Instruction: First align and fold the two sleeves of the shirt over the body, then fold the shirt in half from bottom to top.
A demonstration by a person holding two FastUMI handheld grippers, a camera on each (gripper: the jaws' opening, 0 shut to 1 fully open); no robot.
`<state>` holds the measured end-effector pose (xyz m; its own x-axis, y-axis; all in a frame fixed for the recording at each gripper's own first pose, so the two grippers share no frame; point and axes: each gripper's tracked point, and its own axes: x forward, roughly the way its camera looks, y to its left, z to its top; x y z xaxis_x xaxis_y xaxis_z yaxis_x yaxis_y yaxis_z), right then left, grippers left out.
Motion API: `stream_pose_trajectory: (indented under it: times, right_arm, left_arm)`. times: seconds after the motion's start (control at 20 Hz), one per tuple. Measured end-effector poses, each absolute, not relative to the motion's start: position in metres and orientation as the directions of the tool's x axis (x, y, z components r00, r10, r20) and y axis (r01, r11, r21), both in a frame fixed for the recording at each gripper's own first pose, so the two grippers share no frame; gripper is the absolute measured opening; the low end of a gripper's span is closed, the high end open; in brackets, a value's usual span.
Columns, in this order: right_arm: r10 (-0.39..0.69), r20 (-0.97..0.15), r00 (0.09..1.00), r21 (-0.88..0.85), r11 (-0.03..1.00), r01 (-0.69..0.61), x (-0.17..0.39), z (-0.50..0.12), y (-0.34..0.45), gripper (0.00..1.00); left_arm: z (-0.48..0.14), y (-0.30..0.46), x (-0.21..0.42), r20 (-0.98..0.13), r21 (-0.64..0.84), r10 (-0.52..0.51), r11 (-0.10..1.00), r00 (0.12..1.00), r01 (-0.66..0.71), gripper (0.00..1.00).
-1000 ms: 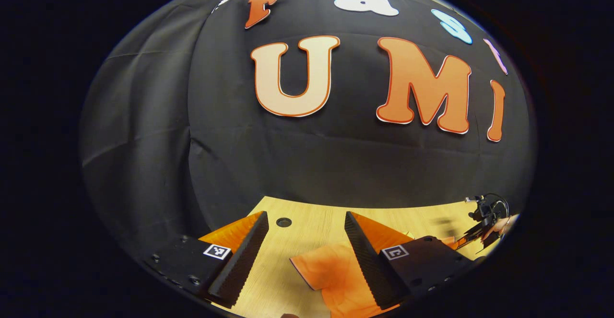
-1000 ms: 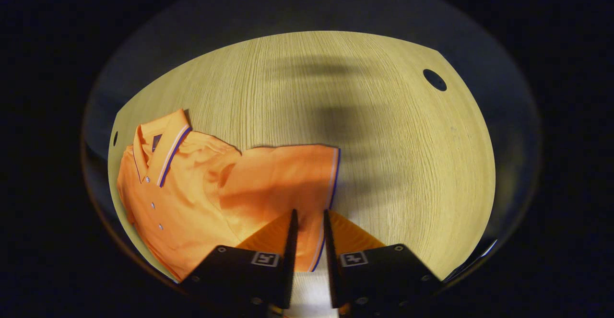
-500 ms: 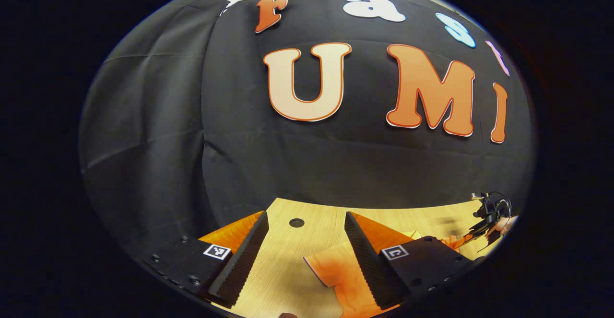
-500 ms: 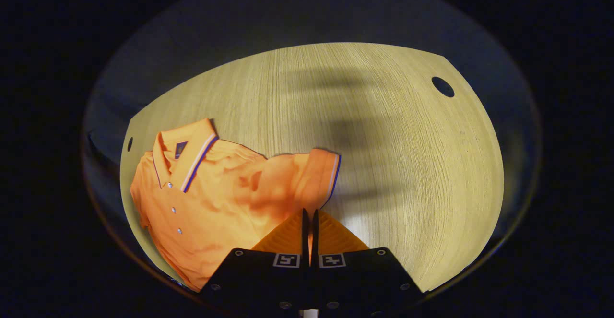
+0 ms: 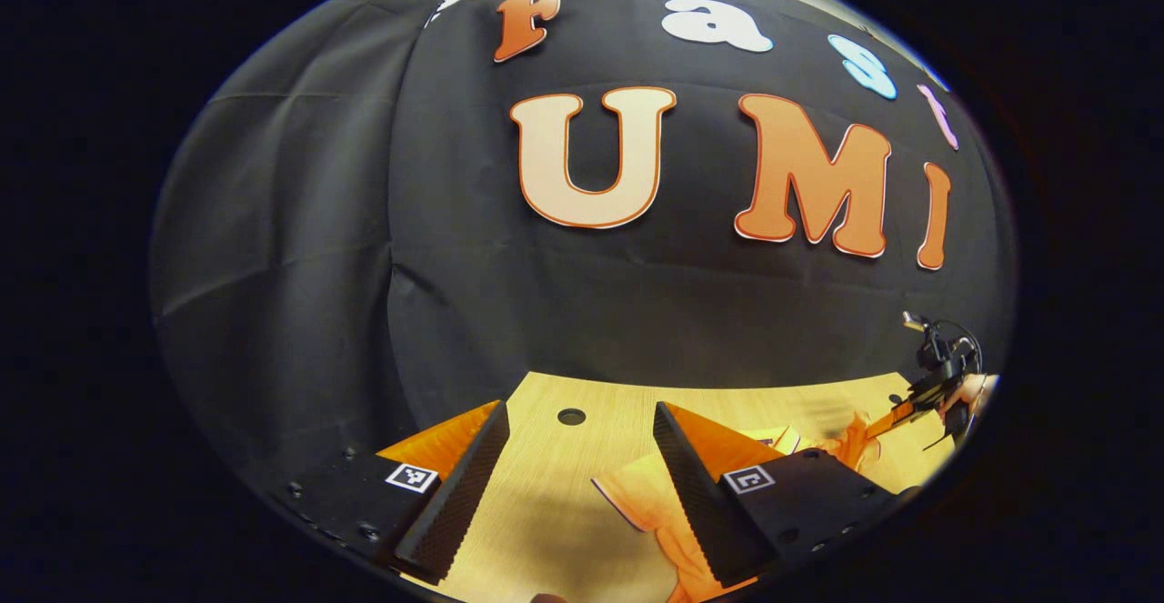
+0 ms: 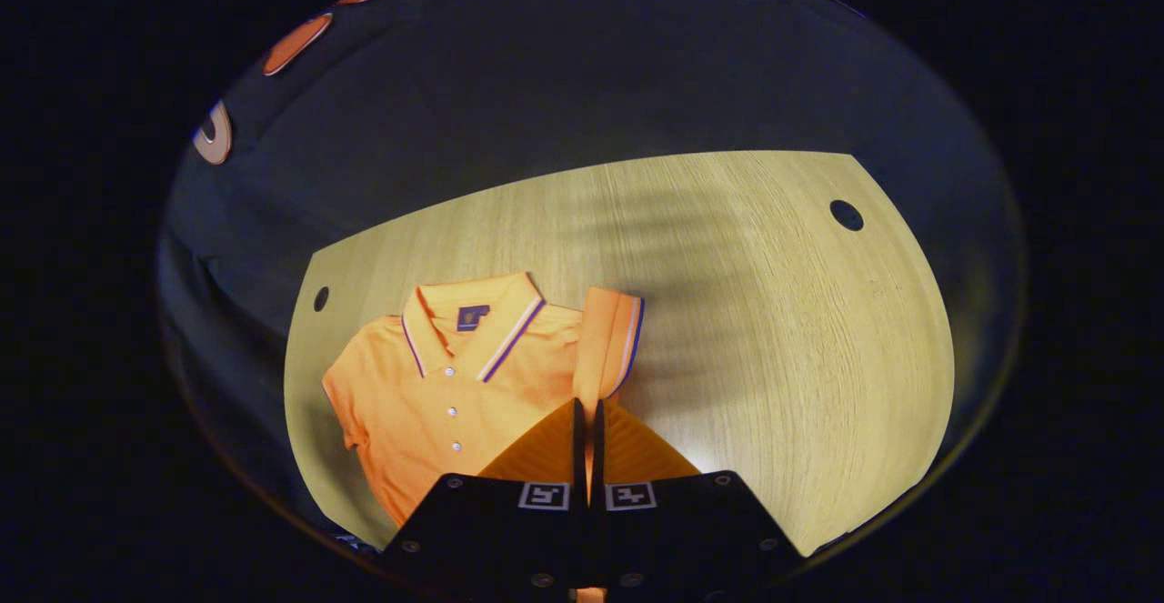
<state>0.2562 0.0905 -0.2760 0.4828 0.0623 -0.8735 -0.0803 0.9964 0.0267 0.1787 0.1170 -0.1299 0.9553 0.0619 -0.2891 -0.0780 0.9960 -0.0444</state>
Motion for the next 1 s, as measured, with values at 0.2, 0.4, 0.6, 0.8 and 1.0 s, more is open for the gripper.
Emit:
stream_pose_trajectory:
  times: [0.2,0.4,0.6,0.8,1.0]
  right_arm:
    - [0.066,-0.87,0.489,0.01,0.993,-0.117,0.248,-0.271,0.129,0.0]
    - [0.085,-0.871,0.485,0.02,0.99,-0.138,0.245,-0.277,0.17,0.0]
    - [0.098,-0.884,0.458,0.025,0.986,-0.162,0.244,-0.293,0.203,0.01]
    - [0.143,-0.902,0.408,0.067,0.978,-0.196,0.235,-0.313,0.233,0.02]
    - [0.203,-0.897,0.392,0.118,0.966,-0.229,0.231,-0.317,0.254,0.2]
  left_arm:
    - [-0.132,0.14,0.179,-0.288,-0.058,0.037,0.997,0.957,-0.056,0.98]
    - [-0.136,0.163,0.182,-0.291,-0.062,0.024,0.997,0.956,-0.044,0.98]
    - [-0.142,0.182,0.183,-0.304,-0.058,0.025,0.997,0.953,-0.045,0.98]
    - [-0.152,0.199,0.185,-0.323,-0.06,0.046,0.996,0.945,-0.069,0.98]
    - [-0.155,0.205,0.184,-0.329,-0.059,0.052,0.995,0.943,-0.075,0.98]
